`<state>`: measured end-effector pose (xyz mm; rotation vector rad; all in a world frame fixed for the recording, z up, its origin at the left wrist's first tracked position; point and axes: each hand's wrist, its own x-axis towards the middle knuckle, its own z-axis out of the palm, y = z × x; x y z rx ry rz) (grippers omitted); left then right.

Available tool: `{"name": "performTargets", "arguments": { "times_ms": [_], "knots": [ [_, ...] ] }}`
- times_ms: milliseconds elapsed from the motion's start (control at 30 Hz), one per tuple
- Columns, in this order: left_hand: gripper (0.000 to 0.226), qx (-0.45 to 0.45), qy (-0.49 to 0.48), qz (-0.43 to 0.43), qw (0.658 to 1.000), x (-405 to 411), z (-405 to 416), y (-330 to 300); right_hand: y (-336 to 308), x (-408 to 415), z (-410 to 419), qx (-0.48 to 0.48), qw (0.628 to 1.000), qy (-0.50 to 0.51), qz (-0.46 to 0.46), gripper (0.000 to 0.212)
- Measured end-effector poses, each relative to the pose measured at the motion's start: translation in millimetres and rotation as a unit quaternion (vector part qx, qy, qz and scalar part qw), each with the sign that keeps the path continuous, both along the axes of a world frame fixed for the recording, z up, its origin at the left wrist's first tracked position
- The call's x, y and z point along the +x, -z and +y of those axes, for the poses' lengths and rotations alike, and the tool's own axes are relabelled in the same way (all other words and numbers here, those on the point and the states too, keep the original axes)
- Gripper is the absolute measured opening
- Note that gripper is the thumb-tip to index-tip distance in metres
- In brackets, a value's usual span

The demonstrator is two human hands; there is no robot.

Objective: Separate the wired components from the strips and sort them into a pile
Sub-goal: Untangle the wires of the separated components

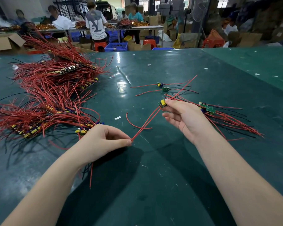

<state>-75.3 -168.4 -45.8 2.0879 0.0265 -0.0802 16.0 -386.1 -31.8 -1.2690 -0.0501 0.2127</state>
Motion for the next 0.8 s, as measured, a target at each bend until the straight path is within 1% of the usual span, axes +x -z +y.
{"name": "performTargets", "arguments": {
  "times_ms": [167, 267, 367, 500, 600, 700, 800],
  "knots": [
    [0.013, 0.066, -0.021, -0.064, 0.996, 1, 4, 0, -2, 0, -2, -0.034, 0.999, 0.018, -0.006, 0.010],
    [0.018, 0.165, -0.055, -0.109, 0.979, 3, 7, 1, 0, -1, -1, -0.076, 0.997, 0.024, -0.013, 0.008],
    [0.022, 0.228, -0.080, -0.114, 0.964, 3, 7, 2, 2, -3, 2, -0.102, 0.994, 0.014, -0.020, 0.009],
    [0.020, 0.249, -0.132, -0.099, 0.954, 6, 9, 5, 0, -6, 7, -0.109, 0.993, -0.016, -0.034, 0.011],
    [0.019, 0.254, -0.152, -0.088, 0.951, 6, 10, 5, -2, -9, 9, -0.102, 0.993, -0.042, -0.036, 0.012],
    [0.021, 0.263, -0.154, -0.095, 0.948, 6, 9, 5, -4, -11, 10, -0.066, 0.996, -0.053, -0.012, 0.010],
    [0.018, 0.287, -0.158, -0.119, 0.937, 5, 7, 4, -5, -13, 10, -0.034, 0.997, -0.062, 0.021, 0.009]
  ]
}}
